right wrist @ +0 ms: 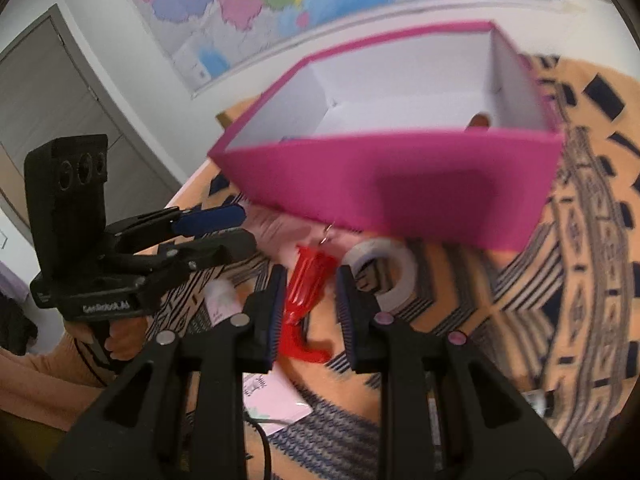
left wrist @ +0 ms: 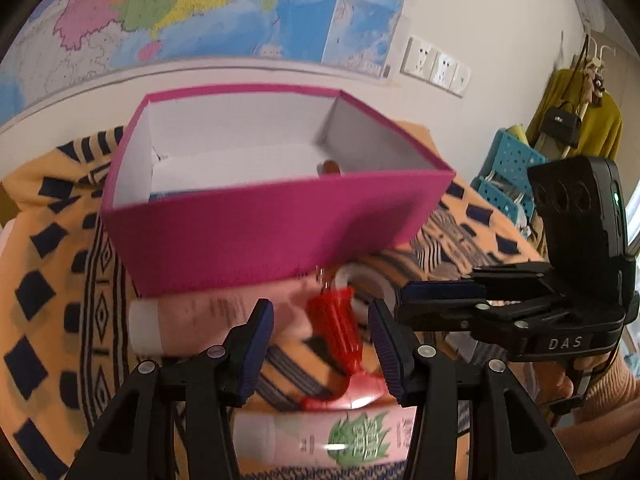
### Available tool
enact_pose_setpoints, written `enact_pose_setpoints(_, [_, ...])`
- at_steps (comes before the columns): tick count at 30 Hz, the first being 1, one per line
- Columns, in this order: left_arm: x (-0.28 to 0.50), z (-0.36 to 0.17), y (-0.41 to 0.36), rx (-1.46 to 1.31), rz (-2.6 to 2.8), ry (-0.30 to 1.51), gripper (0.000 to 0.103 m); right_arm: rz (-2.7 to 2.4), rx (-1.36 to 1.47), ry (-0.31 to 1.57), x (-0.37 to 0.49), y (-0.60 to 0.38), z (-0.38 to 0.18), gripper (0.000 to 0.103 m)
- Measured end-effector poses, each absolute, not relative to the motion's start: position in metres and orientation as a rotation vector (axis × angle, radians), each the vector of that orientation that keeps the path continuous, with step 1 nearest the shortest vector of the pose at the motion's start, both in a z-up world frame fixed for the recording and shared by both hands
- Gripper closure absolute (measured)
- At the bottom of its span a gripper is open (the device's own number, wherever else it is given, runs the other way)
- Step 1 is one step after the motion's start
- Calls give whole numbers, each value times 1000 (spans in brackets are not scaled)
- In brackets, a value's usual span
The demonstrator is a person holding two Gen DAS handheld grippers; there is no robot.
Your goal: Organize rigid objects
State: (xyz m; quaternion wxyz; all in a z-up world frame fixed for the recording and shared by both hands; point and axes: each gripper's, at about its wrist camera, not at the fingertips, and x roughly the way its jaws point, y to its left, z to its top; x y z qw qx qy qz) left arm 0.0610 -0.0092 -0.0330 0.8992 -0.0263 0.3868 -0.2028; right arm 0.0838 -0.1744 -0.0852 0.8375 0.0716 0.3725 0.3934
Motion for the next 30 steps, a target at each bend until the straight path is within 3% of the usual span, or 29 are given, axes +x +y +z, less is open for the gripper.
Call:
enact_pose_setpoints(18, [39, -57, -15, -36, -408, 852, 53, 796, 159, 871, 102, -139, -110, 75])
enact_pose_setpoints(22, [39, -57, -17, -35, -409, 857, 53, 791, 159, 876, 105, -133, -111, 67])
enact_pose_setpoints(30, [41, -61, -16, -41, -406, 871, 53, 769, 137, 880, 111, -126, -114, 67])
